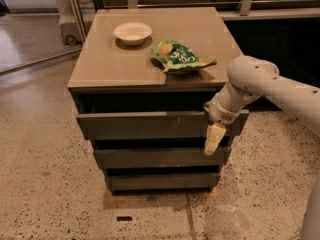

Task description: Open top drawer

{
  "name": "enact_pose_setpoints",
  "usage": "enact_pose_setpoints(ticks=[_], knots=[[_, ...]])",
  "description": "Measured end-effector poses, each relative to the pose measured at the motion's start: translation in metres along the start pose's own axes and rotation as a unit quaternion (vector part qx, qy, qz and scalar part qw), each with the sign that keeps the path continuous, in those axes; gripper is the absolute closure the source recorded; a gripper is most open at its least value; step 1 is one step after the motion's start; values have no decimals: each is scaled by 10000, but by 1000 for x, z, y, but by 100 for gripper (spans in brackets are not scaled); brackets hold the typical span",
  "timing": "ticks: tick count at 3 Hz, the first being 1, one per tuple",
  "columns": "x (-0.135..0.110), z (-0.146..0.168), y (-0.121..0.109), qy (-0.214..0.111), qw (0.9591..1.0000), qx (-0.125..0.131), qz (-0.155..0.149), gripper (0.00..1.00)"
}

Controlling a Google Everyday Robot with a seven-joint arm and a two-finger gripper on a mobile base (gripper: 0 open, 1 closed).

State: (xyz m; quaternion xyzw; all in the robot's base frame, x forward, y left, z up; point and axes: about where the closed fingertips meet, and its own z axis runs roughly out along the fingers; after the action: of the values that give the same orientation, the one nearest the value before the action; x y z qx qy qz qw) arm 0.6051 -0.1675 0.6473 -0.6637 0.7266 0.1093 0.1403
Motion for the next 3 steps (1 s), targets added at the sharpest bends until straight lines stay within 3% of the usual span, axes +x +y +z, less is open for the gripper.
enact_pose_setpoints(ticks=[1,3], knots=[[5,0,18,-159,9992,-339,152,0],[5,-6,26,-213,9986,-439,204,0]])
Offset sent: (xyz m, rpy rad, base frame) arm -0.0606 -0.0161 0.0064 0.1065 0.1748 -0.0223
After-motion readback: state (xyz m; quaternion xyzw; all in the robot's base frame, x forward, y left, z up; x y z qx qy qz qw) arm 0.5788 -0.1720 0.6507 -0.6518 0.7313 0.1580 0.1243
